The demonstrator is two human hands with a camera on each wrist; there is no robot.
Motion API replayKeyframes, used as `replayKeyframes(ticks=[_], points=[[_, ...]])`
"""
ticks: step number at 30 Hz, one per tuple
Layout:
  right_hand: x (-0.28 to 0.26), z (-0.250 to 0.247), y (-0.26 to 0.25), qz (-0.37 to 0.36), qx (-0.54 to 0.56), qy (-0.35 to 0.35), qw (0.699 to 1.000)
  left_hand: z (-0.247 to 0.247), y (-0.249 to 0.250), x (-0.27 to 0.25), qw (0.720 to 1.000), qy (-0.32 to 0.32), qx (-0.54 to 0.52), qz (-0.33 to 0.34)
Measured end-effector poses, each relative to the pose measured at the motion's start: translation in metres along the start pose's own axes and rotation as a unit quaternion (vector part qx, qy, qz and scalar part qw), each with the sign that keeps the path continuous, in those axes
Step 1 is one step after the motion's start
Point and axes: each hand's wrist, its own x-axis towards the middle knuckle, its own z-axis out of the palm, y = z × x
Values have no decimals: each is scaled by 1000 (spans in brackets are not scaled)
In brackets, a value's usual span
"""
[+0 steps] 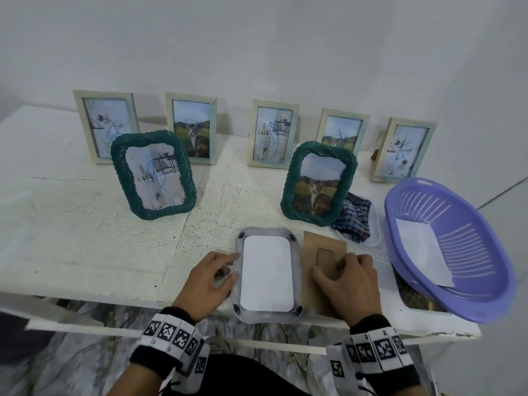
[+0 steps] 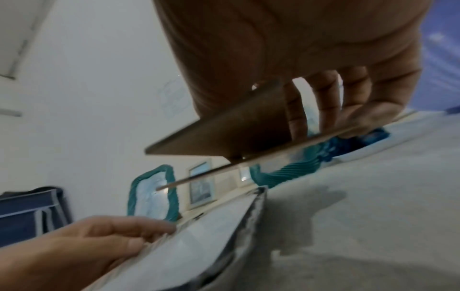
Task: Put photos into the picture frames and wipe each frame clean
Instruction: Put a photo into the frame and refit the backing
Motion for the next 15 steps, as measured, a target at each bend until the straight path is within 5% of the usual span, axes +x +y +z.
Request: replayKeyframes(ticks=[7, 15], points=[[-23, 32, -56, -115, -98, -23, 988, 0, -3, 0, 1000, -12, -5, 5], [-23, 53, -75, -120, -123, -64, 983, 2, -8, 2, 999, -32, 22, 14]])
